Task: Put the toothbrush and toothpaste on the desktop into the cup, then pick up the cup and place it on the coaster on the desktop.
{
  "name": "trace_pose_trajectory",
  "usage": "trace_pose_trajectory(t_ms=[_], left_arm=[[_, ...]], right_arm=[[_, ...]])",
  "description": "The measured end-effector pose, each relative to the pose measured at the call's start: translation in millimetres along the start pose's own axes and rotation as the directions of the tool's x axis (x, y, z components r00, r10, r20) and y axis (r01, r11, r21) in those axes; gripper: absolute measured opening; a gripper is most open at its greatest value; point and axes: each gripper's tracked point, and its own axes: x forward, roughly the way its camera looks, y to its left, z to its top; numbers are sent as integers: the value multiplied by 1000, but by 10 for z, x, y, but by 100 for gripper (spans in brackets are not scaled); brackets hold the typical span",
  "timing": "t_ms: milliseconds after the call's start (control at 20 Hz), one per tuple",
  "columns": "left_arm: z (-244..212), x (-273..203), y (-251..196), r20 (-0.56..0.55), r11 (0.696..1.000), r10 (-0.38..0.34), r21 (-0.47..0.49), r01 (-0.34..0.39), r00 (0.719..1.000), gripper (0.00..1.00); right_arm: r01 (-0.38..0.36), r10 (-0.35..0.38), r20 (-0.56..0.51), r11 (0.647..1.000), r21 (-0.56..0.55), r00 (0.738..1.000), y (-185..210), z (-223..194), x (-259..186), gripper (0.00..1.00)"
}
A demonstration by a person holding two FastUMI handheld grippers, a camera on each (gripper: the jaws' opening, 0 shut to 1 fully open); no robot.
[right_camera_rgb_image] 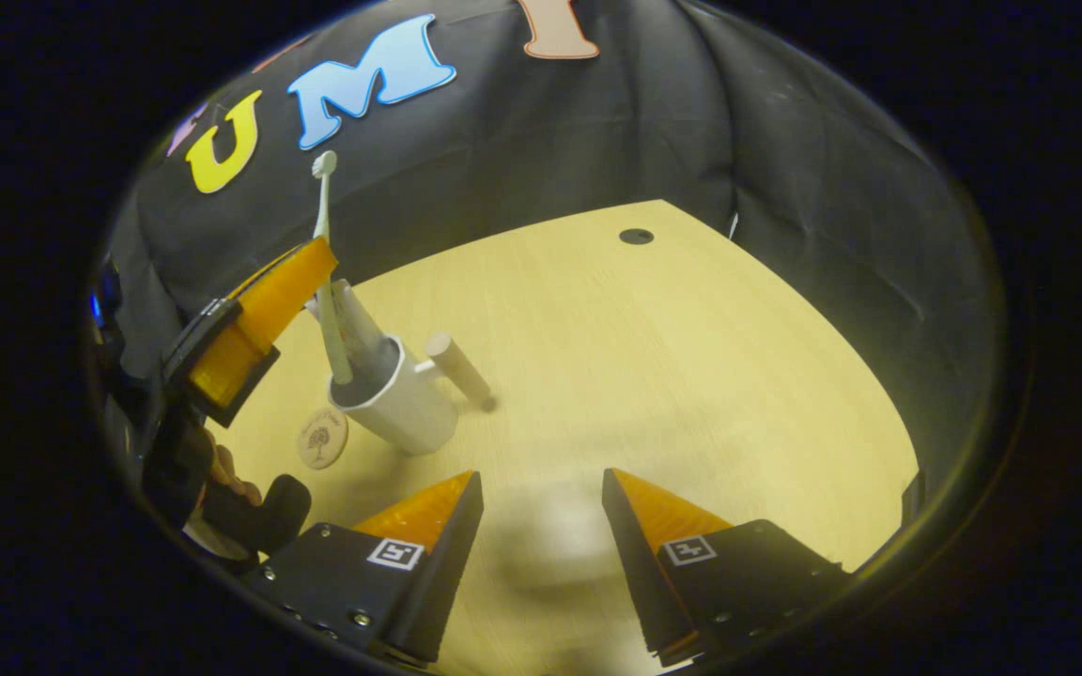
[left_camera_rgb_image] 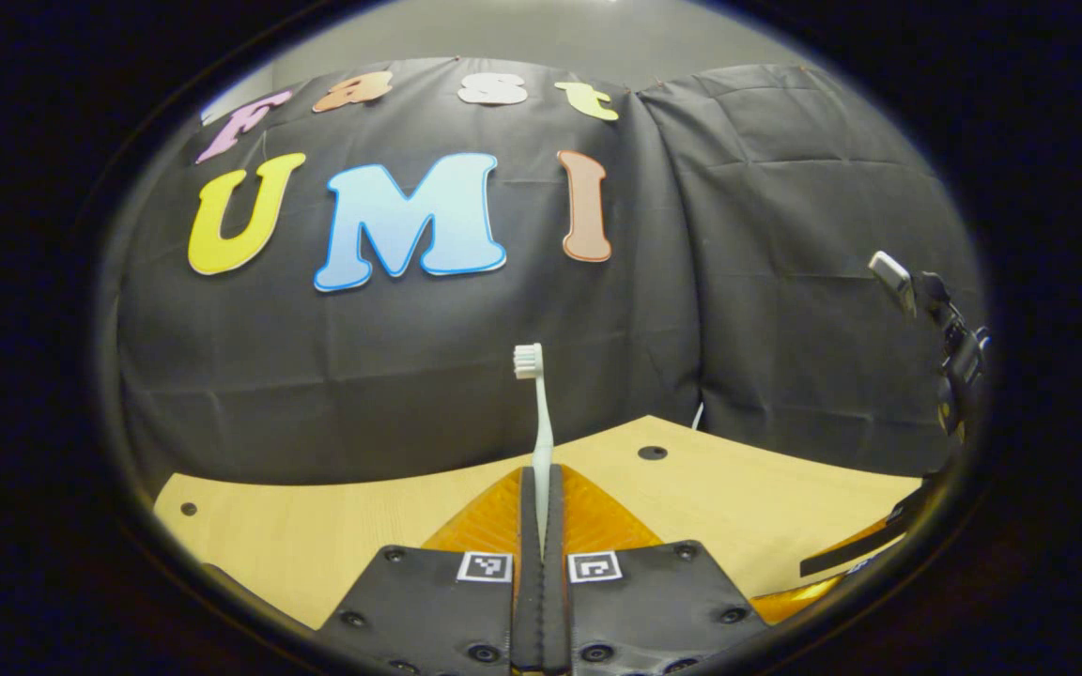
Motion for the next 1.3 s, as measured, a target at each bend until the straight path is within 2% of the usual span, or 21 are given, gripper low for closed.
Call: trace_pose_trajectory(t_ms=[250, 400, 800, 1050, 1100, 1150, 1300], left_arm=[[-27, -26, -23, 15, 999, 30, 15, -30, 999, 7], [-63, -39, -7, 2, 999, 43, 5, -43, 999, 14], [-70, -55, 23, 10, 996, 80, 32, -80, 997, 18], [-50, -146, 6, 0, 995, 99, 17, -99, 995, 30], [-28, -160, 15, -1, 995, 104, 14, -104, 995, 34], [-18, -181, 30, 0, 994, 109, 9, -109, 994, 43], [19, -274, 98, 1, 992, 130, 1, -130, 992, 41]], right_arm=[[-2, 2, -7, 1000, -4, 1000, -7, -32, -14, 77], [-4, 4, -13, 1000, -11, 1000, -26, -57, -9, 77], [-6, 6, -25, 1000, -8, 1000, -103, -77, 21, 77], [-19, 18, -32, 1000, -3, 999, -105, -61, 27, 77], [-25, 25, -32, 1000, -7, 999, -90, -50, 23, 77], [-32, 32, -31, 999, -16, 999, -69, -26, 20, 77], [-53, 51, -24, 996, -65, 998, -38, 73, 21, 77]])
